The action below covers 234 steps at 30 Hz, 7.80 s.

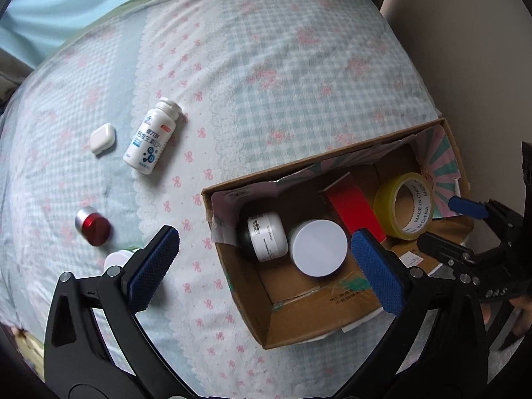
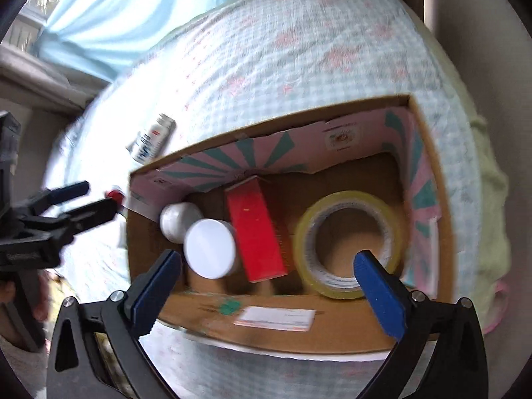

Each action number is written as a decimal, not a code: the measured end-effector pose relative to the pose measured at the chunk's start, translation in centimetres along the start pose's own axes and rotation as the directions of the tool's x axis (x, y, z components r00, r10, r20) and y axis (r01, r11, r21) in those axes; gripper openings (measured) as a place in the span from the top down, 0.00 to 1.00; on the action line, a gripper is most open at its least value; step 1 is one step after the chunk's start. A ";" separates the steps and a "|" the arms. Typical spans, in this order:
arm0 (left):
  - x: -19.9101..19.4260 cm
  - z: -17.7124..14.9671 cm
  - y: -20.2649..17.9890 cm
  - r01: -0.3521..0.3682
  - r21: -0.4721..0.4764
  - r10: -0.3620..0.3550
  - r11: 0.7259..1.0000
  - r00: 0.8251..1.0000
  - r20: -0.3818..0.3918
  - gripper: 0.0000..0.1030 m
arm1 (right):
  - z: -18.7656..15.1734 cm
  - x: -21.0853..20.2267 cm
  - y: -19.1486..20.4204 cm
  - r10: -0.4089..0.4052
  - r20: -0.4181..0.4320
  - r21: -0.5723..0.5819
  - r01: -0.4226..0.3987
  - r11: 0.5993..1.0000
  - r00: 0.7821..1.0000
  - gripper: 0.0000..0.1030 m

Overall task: Organize rigid objects
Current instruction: 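Withdraw both tools from the box toward the remaining items, then grasp the silver-and-red jar with the left tool while the right tool grasps the green-and-white tub, then carry the silver-and-red jar in the left tool while the right tool carries the tub to the box, then open the left tool over the box while the right tool releases the tub inside, then withdraw both tools from the box toward the pill bottle and earbud case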

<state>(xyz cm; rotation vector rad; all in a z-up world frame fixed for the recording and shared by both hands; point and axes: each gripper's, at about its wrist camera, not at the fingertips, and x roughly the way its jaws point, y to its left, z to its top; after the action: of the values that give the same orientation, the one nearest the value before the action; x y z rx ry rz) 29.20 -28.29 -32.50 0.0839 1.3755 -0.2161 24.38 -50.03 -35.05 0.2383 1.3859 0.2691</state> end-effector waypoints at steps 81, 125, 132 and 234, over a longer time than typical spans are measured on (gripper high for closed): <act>6.4 -3.8 30.6 0.149 0.292 -0.142 0.945 0.989 -0.044 0.07 | -7.7 16.3 35.4 -0.282 0.233 0.130 0.257 0.958 0.931 0.00; 7.8 -5.1 28.6 0.145 0.245 -0.141 0.959 0.989 -0.034 0.63 | -1.7 19.6 34.4 -0.236 0.191 -0.026 0.246 0.969 0.953 0.36; 0.5 -5.7 29.4 0.163 0.241 -0.182 0.957 0.981 0.059 0.63 | -3.1 14.4 36.2 -0.214 0.270 0.000 0.223 0.975 0.939 0.36; -2.7 -9.4 -0.8 0.104 0.129 -0.112 0.986 0.992 0.053 0.00 | -2.9 -4.9 0.5 -0.340 0.212 0.149 0.313 0.938 0.916 0.00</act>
<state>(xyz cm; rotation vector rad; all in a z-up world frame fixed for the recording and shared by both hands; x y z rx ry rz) 19.53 -27.08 -31.66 0.1072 1.3074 -0.3937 20.69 -51.16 -30.86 0.1225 1.1831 -0.1148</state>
